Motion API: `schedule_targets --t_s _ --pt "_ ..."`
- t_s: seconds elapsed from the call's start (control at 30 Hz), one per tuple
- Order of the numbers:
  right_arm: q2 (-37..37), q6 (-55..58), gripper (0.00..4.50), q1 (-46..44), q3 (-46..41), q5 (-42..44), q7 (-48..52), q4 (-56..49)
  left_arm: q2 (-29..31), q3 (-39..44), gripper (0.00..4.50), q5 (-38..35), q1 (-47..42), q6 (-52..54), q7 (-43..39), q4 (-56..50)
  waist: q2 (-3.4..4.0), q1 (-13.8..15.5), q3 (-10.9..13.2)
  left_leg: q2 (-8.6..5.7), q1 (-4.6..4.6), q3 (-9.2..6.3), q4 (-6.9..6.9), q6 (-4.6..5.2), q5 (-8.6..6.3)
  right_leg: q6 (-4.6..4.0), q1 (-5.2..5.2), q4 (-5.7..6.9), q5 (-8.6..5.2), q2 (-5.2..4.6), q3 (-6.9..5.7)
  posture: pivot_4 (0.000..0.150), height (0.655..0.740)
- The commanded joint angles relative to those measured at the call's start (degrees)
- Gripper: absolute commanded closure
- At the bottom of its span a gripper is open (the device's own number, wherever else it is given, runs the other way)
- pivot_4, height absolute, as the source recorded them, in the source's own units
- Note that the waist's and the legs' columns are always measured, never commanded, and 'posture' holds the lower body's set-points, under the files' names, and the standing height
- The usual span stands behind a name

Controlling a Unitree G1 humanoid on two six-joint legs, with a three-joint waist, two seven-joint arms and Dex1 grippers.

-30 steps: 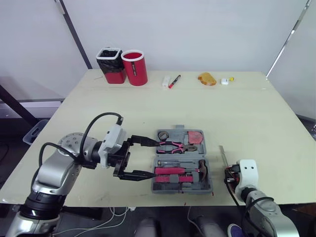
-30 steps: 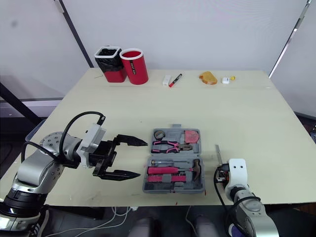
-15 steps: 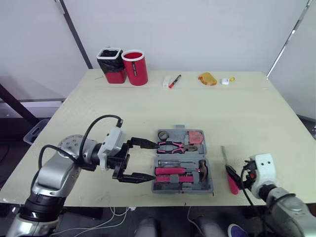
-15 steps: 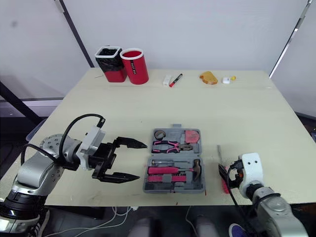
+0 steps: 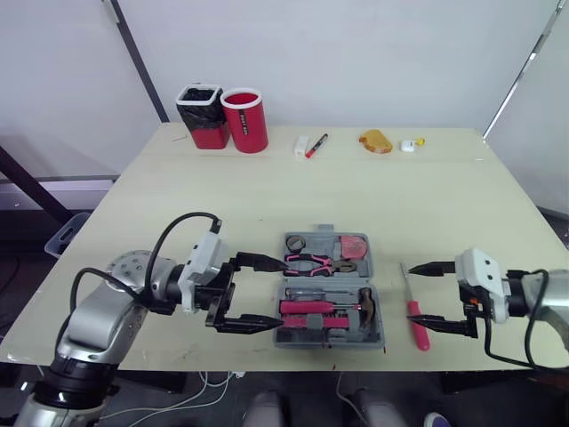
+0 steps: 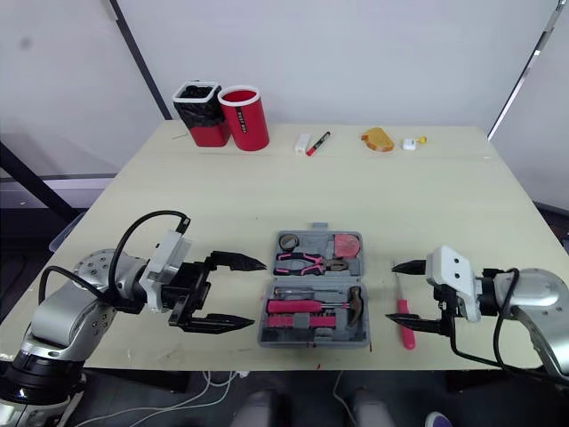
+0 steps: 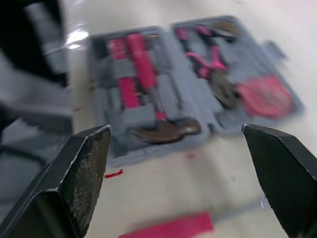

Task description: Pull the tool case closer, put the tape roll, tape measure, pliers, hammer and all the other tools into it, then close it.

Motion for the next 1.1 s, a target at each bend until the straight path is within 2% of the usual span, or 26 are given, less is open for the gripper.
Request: schedule_targets --t_s 0.03,0.2,0.33,0.47,0.57,0.77,1.0,1.03,1.1 --pt "-2.37 -9.72 0.07 -6.77 4.13 -3.93 9.65 7.74 -0.04 0.95 0.0 0.02 -0.11 -1.21 0.53 -1.19 -0.01 0.0 0.03 -0.01 -0.01 0.03 0.01 0.0 0.0 0.0 -0.01 0.0 0.0 -0.02 0.01 0.15 0.74" --pt "-2.59 -24.54 0.07 -17.49 12.19 -10.73 18.05 22.58 -0.82 0.15 0.0 0.08 0.72 -0.91 2.51 -3.25 -0.03 0.07 0.11 -0.01 -0.01 0.05 0.04 0.0 0.0 -0.01 0.0 -0.01 0.0 -0.05 0.01 0.15 0.74" --pt "-2.61 -41.12 0.07 -25.26 21.25 -16.5 18.86 34.6 -0.51 0.27 0.0 -0.1 1.25 -0.94 2.43 -3.5 0.04 -0.04 0.2 0.01 0.01 0.09 0.05 0.0 0.0 -0.02 -0.02 0.0 0.01 -0.04 0.02 0.15 0.74" --pt "1.41 -56.36 0.07 -34.34 29.51 -22.35 18.86 46.63 1.18 0.78 0.0 -0.95 1.32 0.03 1.04 -3.87 0.09 -0.29 0.3 0.03 0.06 0.19 0.05 0.0 0.01 -0.04 -0.05 0.02 0.01 -0.03 0.09 0.15 0.74" --pt "4.99 -65.7 0.07 -38.6 32.56 -27.91 18.53 54.47 2.28 0.79 0.0 -1.64 1.68 1.55 1.01 -4.69 0.12 -0.27 0.35 0.04 0.09 0.23 0.06 0.0 0.01 -0.05 -0.04 0.05 0.01 -0.03 0.12 0.15 0.74" --pt "9.3 -74.89 0.07 -43.25 36.55 -37.78 13.8 63.55 2.49 0.77 0.0 -1.28 1.41 2.36 1.93 -5.39 0.15 0.05 0.37 0.04 0.07 0.23 0.05 -0.01 0.02 -0.07 -0.05 0.04 0.0 -0.08 0.11 0.15 0.74" --pt "12.43 -80.02 0.07 -45.57 40.1 -46.57 6.92 69.68 2.24 1.16 0.0 -1.25 1.17 2.84 3.89 -6.45 0.1 -0.27 0.35 0.04 0.09 0.25 0.08 -0.02 0.02 -0.21 -0.04 0.09 -0.07 -0.09 0.11 0.15 0.74" --pt "12.71 -80.4 0.56 -45.81 40.32 -47.24 6.13 70.32 2.28 1.17 0.0 -1.27 1.23 2.85 4.01 -6.54 0.07 -0.31 0.33 0.06 0.13 0.25 0.08 -0.03 0.02 -0.17 -0.03 0.1 -0.04 -0.07 0.11 0.15 0.74" --pt "13.44 -80.8 1.1 -46.36 40.68 -48.19 4.91 71.52 2.43 1.21 0.0 -1.42 1.23 3.05 4.12 -6.72 0.02 -0.41 0.29 0.06 0.17 0.25 0.08 -0.03 0.02 -0.14 0.02 0.09 -0.02 -0.07 0.11 0.15 0.74"
